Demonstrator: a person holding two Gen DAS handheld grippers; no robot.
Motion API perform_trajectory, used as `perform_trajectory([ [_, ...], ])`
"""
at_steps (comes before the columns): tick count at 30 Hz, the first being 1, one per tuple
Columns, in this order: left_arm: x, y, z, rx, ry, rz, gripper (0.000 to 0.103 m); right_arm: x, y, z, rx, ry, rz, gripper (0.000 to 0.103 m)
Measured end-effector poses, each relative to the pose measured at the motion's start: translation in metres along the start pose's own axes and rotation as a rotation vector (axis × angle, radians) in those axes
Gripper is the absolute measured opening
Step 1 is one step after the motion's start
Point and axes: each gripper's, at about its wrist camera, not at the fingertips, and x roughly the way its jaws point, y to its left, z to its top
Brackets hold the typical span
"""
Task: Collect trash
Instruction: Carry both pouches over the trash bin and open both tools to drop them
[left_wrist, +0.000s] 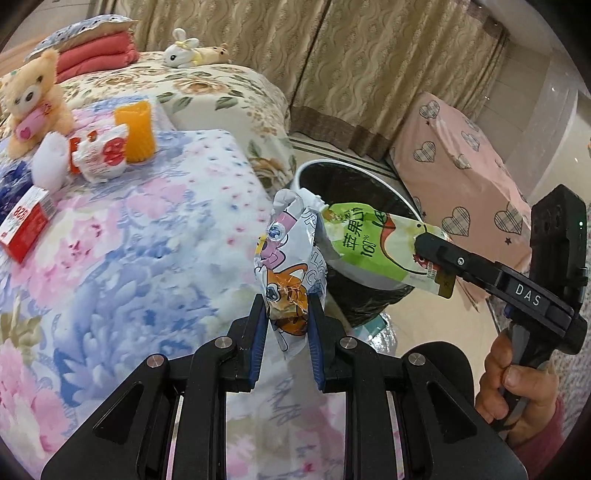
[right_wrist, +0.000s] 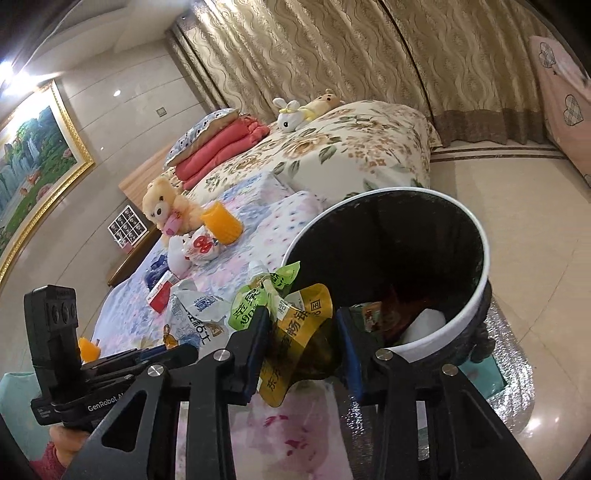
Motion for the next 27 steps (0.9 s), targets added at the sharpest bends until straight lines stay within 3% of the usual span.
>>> perform_trajectory([
  [27, 0.031, -0.054, 0.042, 0.095, 0.014, -0.059, 0.019, -0.02, -0.051, 0.025, 0.089, -0.073, -0.071, 0.037],
])
